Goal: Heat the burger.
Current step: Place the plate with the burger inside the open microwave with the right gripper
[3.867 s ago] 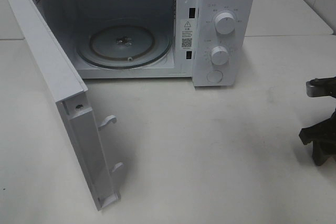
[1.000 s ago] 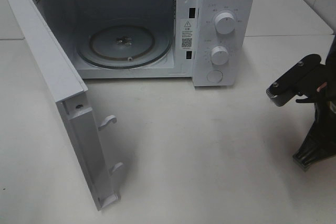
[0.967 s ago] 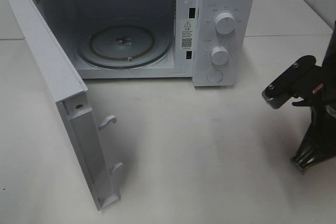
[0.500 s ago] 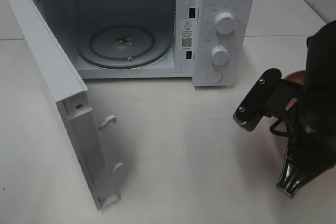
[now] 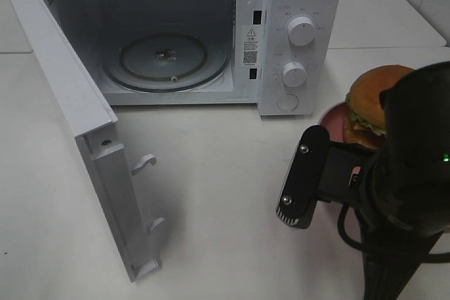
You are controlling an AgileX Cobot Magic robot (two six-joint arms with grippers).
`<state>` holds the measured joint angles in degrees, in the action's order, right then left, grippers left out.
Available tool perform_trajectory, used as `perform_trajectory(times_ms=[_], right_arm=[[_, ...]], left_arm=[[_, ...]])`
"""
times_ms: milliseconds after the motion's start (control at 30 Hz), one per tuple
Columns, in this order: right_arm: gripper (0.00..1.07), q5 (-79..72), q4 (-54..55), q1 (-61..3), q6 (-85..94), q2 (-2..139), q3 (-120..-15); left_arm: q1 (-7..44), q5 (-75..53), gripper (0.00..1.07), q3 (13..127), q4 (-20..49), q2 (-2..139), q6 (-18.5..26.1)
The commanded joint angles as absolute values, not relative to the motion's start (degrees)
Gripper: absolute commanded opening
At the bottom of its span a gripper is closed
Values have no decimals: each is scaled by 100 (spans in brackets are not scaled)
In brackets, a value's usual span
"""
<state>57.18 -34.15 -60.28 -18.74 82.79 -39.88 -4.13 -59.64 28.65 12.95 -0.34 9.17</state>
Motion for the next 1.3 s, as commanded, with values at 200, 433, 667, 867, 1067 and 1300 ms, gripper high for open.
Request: perform_trajectory(times_ms=[200, 433, 667, 867, 1067, 1300], right_arm=[[0, 5913, -3736, -6492, -1335, 8199, -4022], [0, 5879, -4005, -6641, -991, 8199, -4022], [0, 5793, -4269, -6641, -613, 8199, -4022], [0, 5466, -4332, -6641, -218, 8199, -4022], [0, 5122, -4343, -6641, 218, 8199, -4022], [1, 4824, -4354, -6641, 630, 8199, -4022]], left_arm=[[-407, -5953, 100, 2853, 1324, -138, 900], [-407, -5953, 100, 2853, 1324, -138, 900], [-407, -5953, 100, 2853, 1324, -138, 900], [-407, -5953, 100, 2853, 1324, -138, 900], [-407, -5953, 100, 2853, 1324, -138, 900], [-407, -5953, 100, 2853, 1324, -138, 900]])
